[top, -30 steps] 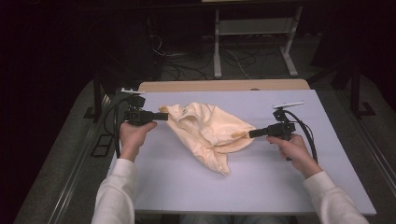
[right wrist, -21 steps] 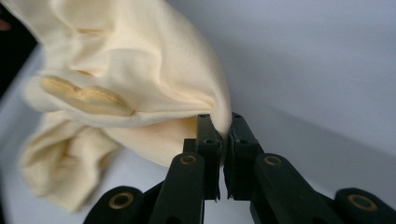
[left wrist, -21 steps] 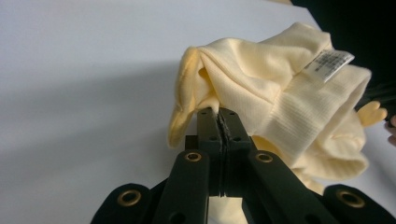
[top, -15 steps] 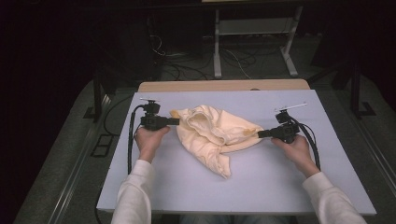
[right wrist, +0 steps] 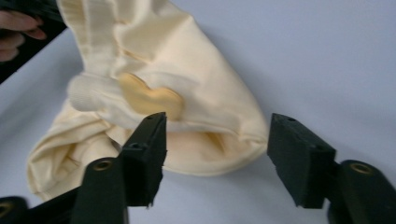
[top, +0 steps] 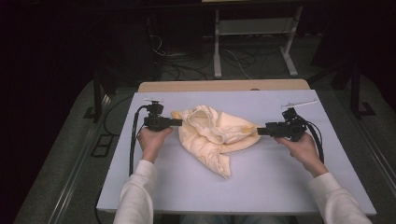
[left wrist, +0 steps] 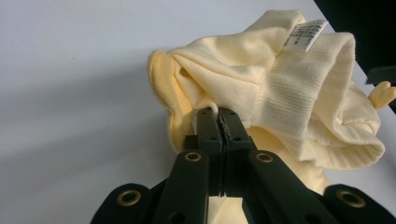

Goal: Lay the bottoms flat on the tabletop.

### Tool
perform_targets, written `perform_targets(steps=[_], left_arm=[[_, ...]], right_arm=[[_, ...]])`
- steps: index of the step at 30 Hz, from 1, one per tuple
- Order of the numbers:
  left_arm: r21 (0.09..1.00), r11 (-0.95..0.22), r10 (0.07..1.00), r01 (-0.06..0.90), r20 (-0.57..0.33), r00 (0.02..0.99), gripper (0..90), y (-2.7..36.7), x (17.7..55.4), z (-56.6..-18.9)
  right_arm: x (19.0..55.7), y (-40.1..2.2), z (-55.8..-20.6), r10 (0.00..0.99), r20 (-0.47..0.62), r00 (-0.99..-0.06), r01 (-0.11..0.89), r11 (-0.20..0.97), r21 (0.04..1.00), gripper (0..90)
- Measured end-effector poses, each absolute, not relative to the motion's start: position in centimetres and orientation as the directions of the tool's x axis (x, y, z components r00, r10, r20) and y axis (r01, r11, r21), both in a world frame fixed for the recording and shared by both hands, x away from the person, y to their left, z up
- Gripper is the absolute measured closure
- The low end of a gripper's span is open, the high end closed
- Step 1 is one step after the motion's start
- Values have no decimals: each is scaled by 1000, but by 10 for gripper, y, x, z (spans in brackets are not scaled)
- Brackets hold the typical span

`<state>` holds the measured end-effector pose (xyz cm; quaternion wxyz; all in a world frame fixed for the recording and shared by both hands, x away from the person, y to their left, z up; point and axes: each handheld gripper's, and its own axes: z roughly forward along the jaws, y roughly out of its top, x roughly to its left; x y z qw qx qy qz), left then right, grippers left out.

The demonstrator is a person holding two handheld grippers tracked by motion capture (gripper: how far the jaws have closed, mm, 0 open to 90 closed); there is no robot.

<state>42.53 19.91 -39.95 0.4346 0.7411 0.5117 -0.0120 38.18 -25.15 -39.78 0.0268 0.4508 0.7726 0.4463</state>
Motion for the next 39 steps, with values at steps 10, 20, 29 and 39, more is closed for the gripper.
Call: perform_targets(steps=[10, 20, 29, 39], left_arm=[[627, -113, 745, 771, -460, 483, 874, 194, 426, -403], [617, -102, 738, 780, -478, 476, 874, 194, 426, -413], [606, -96, 731, 789, -495, 469, 874, 195, 426, -420], [606, -100, 727, 790, -498, 474, 874, 196, 427, -420]], right_arm=[[374, -217, -384, 593, 306, -745, 531, 249, 810, 178], [386, -160, -391, 521, 248, -817, 484, 385, 785, 235], [389, -129, -404, 499, 187, -846, 460, 508, 728, 308], [391, -122, -401, 517, 116, -848, 435, 555, 709, 721]])
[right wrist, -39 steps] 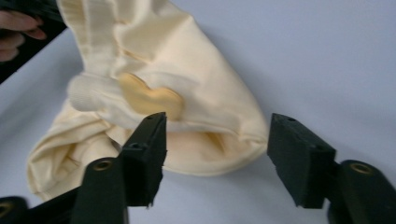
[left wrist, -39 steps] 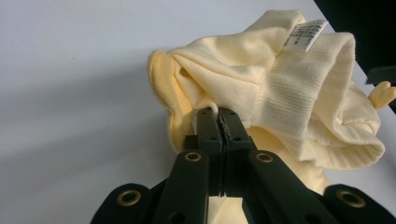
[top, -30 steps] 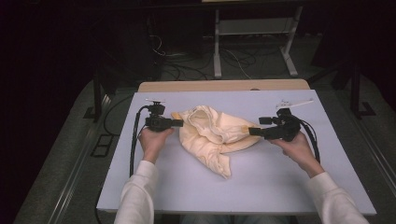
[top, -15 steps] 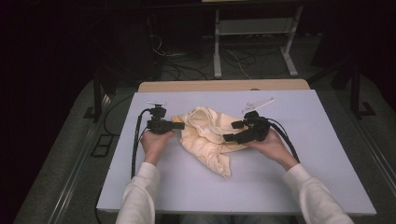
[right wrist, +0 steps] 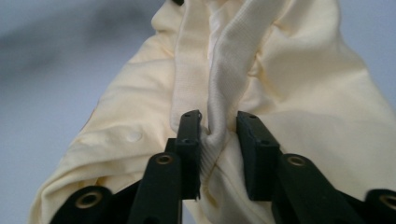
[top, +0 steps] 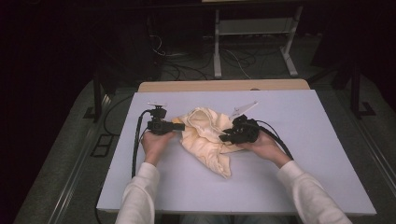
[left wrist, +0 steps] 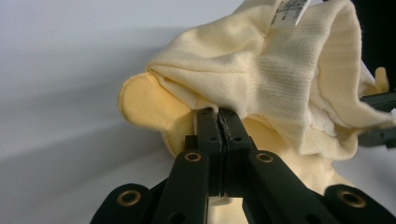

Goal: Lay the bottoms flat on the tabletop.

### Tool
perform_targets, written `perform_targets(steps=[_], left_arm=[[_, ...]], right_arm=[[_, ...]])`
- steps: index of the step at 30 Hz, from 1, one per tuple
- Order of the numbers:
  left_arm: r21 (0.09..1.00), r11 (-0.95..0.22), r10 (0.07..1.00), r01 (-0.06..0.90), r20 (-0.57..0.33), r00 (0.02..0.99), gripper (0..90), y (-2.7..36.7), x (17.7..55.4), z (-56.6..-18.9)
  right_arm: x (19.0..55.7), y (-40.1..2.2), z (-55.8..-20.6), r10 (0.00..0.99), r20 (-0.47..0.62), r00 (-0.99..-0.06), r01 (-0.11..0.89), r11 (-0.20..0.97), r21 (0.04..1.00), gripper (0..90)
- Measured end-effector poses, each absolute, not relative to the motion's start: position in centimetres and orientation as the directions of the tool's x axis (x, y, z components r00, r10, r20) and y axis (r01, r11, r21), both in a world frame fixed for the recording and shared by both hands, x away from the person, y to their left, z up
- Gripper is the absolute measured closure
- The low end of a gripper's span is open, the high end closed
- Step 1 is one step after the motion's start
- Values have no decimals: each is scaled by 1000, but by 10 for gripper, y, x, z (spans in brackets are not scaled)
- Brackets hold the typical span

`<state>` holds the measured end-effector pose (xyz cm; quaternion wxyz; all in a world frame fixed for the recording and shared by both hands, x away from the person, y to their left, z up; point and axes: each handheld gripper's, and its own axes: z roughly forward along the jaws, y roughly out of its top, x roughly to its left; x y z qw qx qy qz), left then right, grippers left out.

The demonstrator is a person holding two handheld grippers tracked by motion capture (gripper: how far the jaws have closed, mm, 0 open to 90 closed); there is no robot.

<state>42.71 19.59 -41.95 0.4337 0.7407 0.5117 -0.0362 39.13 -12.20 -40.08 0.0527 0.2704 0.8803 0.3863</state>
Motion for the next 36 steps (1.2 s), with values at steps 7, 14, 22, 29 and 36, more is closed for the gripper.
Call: perform_targets(steps=[7, 14, 22, 29, 36], left_arm=[[607, -107, 723, 787, -496, 481, 874, 202, 431, -413], [618, -154, 716, 771, -468, 518, 874, 202, 440, -395], [612, -194, 718, 767, -444, 536, 875, 199, 462, -389], [629, -200, 736, 751, -410, 539, 875, 192, 478, -393], [644, -171, 783, 746, -370, 499, 875, 187, 488, -410]], right_arm=[[418, -138, -368, 562, 201, -802, 499, 447, 743, 738], [461, -163, -344, 609, 341, -716, 604, 295, 741, 740], [502, -184, -351, 691, 382, -614, 656, 177, 734, 740], [524, -198, -375, 762, 403, -506, 696, 84, 713, 739], [531, -203, -396, 805, 399, -439, 729, 60, 682, 670]])
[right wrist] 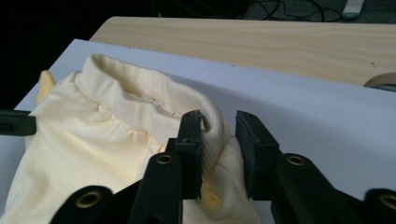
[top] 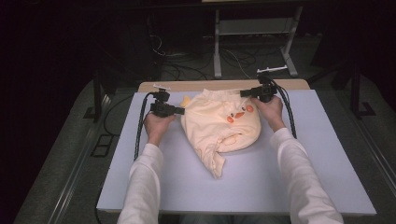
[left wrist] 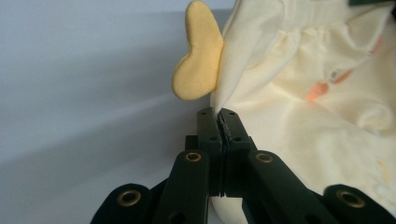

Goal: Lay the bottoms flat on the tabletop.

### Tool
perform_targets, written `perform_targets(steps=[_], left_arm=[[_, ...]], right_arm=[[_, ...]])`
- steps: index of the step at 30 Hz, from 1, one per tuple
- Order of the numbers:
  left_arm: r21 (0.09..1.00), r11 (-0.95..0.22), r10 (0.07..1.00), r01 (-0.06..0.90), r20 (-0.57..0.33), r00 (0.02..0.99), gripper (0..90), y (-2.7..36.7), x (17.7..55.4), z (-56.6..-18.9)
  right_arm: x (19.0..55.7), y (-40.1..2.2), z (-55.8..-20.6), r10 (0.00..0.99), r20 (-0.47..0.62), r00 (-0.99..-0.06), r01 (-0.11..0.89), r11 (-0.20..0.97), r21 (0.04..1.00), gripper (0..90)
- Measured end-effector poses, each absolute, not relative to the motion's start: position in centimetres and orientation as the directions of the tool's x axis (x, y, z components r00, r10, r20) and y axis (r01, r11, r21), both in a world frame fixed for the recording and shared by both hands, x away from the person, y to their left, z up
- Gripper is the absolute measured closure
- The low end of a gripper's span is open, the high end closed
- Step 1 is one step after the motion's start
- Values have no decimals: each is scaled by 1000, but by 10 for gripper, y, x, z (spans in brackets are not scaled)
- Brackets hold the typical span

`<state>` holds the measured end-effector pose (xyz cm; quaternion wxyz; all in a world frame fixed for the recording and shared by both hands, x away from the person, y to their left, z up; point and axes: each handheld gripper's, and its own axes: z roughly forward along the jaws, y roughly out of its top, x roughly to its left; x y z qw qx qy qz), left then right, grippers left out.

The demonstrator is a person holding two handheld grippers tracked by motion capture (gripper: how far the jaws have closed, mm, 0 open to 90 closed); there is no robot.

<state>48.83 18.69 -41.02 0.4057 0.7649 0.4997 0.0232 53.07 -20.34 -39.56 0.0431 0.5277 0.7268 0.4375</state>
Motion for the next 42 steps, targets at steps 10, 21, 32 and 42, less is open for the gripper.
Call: perform_targets(steps=[10, 21, 32, 42], left_arm=[[670, -177, 775, 720, -356, 522, 716, 179, 477, -418], [684, -180, 783, 707, -335, 524, 438, 179, 461, -415], [704, -186, 767, 685, -332, 550, 408, 176, 437, -405], [644, -160, 785, 748, -377, 492, 430, 171, 436, -426]], right_arm=[[505, -216, -391, 773, 416, -479, 644, -13, 765, 342], [474, -201, -393, 719, 395, -572, 648, 101, 755, 175], [440, -201, -411, 699, 383, -604, 670, 186, 718, 177], [406, -207, -421, 702, 340, -626, 676, 270, 686, 278]])
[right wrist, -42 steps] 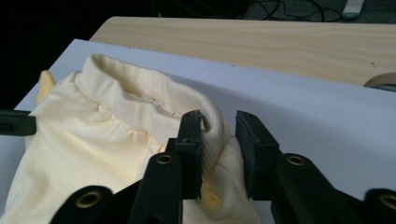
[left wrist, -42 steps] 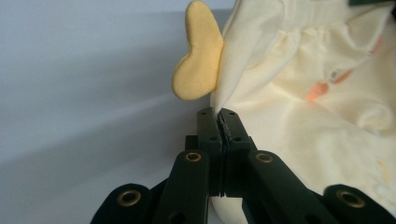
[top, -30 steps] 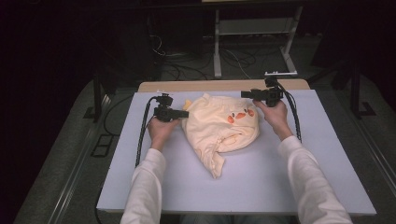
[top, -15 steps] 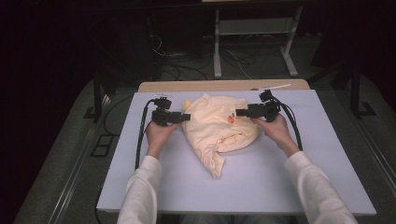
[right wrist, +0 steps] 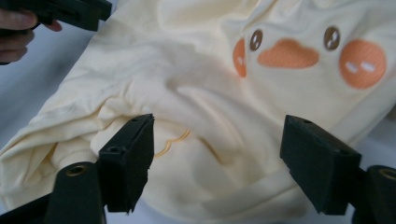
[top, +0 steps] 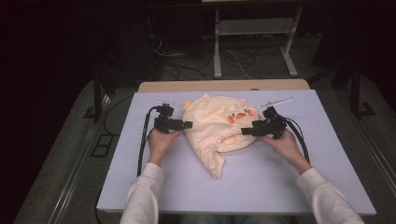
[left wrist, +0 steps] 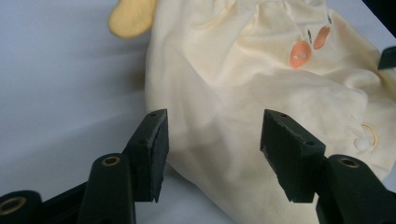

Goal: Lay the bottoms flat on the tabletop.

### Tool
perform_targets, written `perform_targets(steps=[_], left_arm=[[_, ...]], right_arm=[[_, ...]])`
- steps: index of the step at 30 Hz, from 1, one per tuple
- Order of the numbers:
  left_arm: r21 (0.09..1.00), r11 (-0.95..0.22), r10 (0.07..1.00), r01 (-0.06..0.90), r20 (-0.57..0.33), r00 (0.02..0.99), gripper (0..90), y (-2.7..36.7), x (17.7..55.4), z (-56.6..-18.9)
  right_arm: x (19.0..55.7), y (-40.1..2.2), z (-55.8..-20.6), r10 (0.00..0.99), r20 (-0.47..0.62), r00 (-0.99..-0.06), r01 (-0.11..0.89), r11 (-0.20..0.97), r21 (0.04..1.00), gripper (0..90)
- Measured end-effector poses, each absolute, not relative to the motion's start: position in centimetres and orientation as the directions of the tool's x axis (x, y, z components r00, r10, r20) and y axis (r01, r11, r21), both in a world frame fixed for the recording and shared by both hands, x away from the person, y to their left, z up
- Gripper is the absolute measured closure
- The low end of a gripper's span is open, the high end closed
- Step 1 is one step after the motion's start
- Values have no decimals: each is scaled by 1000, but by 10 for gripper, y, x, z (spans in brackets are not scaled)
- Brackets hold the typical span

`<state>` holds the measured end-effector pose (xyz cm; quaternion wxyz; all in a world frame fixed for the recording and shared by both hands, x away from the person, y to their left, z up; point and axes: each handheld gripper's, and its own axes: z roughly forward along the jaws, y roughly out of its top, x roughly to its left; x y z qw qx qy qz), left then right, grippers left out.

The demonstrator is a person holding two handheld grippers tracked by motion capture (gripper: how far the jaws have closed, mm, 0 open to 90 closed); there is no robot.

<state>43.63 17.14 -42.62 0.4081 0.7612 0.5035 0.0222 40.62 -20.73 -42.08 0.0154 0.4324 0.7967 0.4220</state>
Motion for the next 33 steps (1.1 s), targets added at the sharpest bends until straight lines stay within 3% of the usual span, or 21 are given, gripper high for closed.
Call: perform_targets(steps=[3, 9, 14, 17, 28, 33], left_arm=[[614, -157, 780, 773, -403, 478, 465, 167, 439, -434], [578, -114, 757, 808, -475, 448, 648, 161, 442, -445], [573, -98, 735, 814, -509, 447, 816, 156, 443, -451], [582, -96, 741, 807, -500, 449, 835, 155, 443, -450], [601, -96, 752, 794, -479, 453, 841, 170, 443, -433], [608, -116, 745, 785, -470, 474, 842, 167, 443, -426]], right_arm=[[398, -204, -426, 695, 336, -636, 681, 300, 668, 298], [395, -193, -436, 682, 327, -655, 685, 353, 637, 400], [393, -184, -444, 692, 289, -661, 686, 401, 607, 632], [391, -183, -444, 703, 245, -667, 669, 422, 611, 827], [399, -214, -419, 623, 336, -706, 675, 450, 585, 855], [403, -231, -411, 595, 328, -733, 652, 480, 587, 855]])
